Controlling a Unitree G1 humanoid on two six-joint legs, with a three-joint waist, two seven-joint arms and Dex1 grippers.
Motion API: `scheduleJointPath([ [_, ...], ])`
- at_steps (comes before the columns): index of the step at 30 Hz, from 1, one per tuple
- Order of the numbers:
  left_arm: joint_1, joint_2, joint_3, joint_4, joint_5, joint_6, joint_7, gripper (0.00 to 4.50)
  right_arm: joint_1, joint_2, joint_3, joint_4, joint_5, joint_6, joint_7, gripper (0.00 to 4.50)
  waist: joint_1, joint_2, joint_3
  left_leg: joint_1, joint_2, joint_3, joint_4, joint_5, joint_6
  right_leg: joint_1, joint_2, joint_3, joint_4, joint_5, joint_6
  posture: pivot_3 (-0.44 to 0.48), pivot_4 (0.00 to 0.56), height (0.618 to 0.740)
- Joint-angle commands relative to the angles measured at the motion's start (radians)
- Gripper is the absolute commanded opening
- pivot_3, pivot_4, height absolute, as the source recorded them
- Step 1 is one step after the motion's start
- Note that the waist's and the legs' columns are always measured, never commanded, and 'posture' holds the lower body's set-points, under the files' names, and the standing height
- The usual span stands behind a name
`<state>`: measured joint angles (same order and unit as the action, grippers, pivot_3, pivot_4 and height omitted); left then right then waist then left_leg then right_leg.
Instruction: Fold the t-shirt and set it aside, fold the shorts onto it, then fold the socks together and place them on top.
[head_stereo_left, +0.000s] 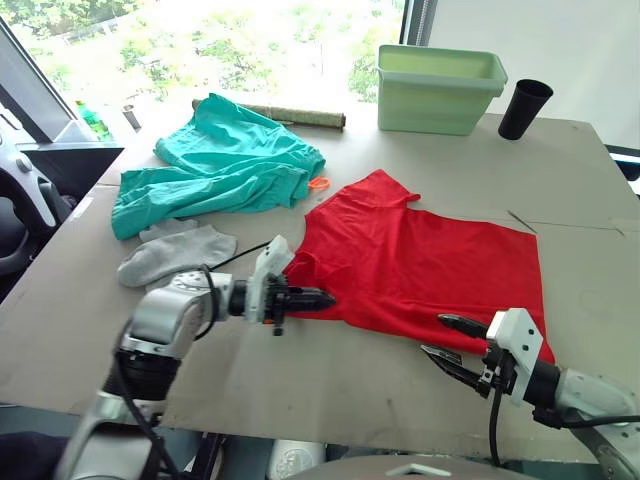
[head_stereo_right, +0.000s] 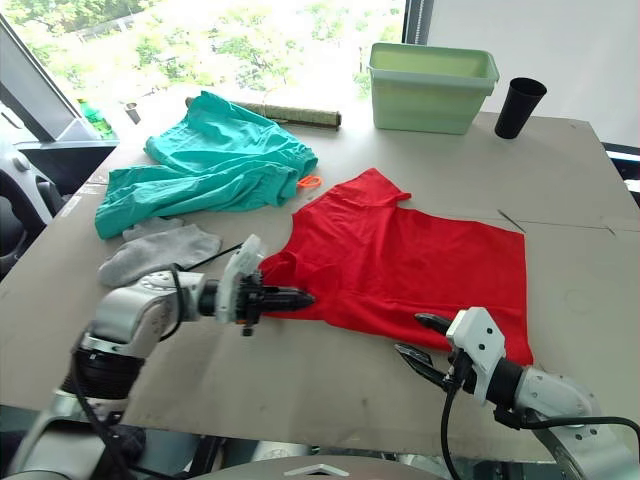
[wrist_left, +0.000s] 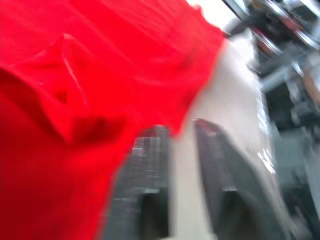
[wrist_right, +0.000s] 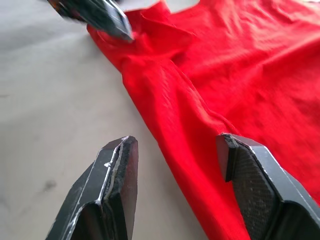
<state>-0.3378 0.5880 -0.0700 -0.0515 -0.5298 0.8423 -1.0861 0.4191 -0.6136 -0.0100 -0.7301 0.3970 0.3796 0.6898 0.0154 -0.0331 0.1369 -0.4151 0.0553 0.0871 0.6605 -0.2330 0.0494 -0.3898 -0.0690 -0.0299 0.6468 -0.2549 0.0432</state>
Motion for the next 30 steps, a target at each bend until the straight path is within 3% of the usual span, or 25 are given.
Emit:
scheduleJointPath([
  [1, -0.072, -0.08, 0.096, 0.061, 0.008, -0.007, 0.179, 0.06, 0.006, -0.003, -0.003, -0.033, 0.002, -0.02, 0.003, 2.65, 0.0, 0.0, 0.0, 0.0, 0.0, 0.0, 0.0, 0.0, 0.0, 0.0, 0.0, 0.0, 0.0, 0.0, 0.0, 0.0, 0.15, 0.74],
  [6, -0.143, -0.15, 0.214, 0.113, -0.084, 0.129, 0.3, 0.06, 0.01, -0.009, -0.02, -0.024, 0.007, -0.024, 0.011, 2.65, -0.003, -0.001, 0.0, 0.0, 0.0, 0.0, -0.001, 0.0, 0.0, 0.0, 0.002, 0.0, 0.0, 0.002, 0.003, 0.0, 0.15, 0.74],
  [9, -0.16, -0.136, 0.291, 0.09, -0.209, 0.256, 0.271, 0.06, 0.012, -0.001, -0.03, -0.015, 0.008, -0.025, 0.002, 2.65, -0.004, -0.001, 0.0, 0.0, 0.0, -0.001, -0.001, 0.0, 0.0, 0.0, 0.002, 0.0, 0.0, 0.002, 0.003, 0.0, 0.15, 0.74],
  [11, -0.116, -0.068, 0.281, 0.014, -0.278, 0.316, 0.182, 0.06, 0.018, 0.011, -0.035, -0.013, 0.015, -0.021, -0.011, 2.65, -0.007, -0.001, 0.0, -0.001, 0.0, -0.001, -0.001, 0.0, 0.0, 0.0, 0.003, 0.0, 0.0, 0.002, 0.003, 0.0, 0.15, 0.74],
  [13, -0.044, 0.0, 0.221, -0.066, -0.27, 0.296, 0.123, 0.06, 0.023, 0.029, -0.037, -0.007, 0.014, -0.026, -0.028, 2.65, -0.009, 0.0, 0.0, 0.0, 0.001, -0.001, -0.002, 0.0, 0.0, 0.0, 0.002, 0.0, 0.0, 0.002, 0.003, 0.0, 0.15, 0.74],
  [17, 0.051, 0.014, 0.155, -0.128, -0.2, 0.172, 0.131, 0.06, 0.011, 0.076, -0.042, 0.051, -0.018, 0.008, -0.108, 2.65, -0.001, 0.002, -0.002, 0.002, -0.001, 0.001, -0.006, 0.0, -0.001, 0.0, -0.002, 0.001, -0.001, 0.0, 0.0, 0.0, 0.15, 0.74],
  [21, 0.076, -0.109, 0.149, -0.014, -0.053, 0.07, 0.381, 0.0, -0.007, 0.145, -0.063, 0.158, -0.077, 0.034, -0.234, 1.54, 0.006, 0.002, -0.003, 0.001, -0.003, 0.001, -0.005, 0.0, -0.001, 0.0, -0.005, 0.0, -0.002, 0.0, -0.001, 0.0, 0.15, 0.74],
  [22, 0.086, -0.119, 0.153, -0.005, -0.038, 0.058, 0.402, 0.0, -0.009, 0.159, -0.071, 0.168, -0.084, 0.039, -0.255, 0.9, 0.004, 0.002, -0.003, 0.001, -0.003, 0.001, -0.005, 0.0, -0.001, -0.001, -0.005, 0.001, -0.002, 0.0, -0.001, 0.0, 0.15, 0.74],
  [24, 0.131, -0.143, 0.203, -0.014, -0.039, 0.07, 0.468, 0.0, 0.007, 0.191, -0.127, 0.17, -0.083, 0.084, -0.32, 0.06, 0.0, 0.003, -0.006, 0.0, -0.003, 0.001, -0.006, 0.0, -0.001, -0.001, -0.01, 0.003, -0.002, 0.0, -0.001, 0.0, 0.15, 0.74],
  [30, 0.224, -0.185, 0.32, -0.095, -0.113, 0.14, 0.585, 0.0, 0.058, 0.196, -0.204, 0.121, -0.09, 0.183, -0.376, 0.06, -0.007, 0.012, -0.016, 0.002, -0.001, 0.0, -0.008, 0.0, -0.001, -0.001, -0.009, 0.003, -0.002, 0.0, -0.001, 0.0, 0.15, 0.74],
])
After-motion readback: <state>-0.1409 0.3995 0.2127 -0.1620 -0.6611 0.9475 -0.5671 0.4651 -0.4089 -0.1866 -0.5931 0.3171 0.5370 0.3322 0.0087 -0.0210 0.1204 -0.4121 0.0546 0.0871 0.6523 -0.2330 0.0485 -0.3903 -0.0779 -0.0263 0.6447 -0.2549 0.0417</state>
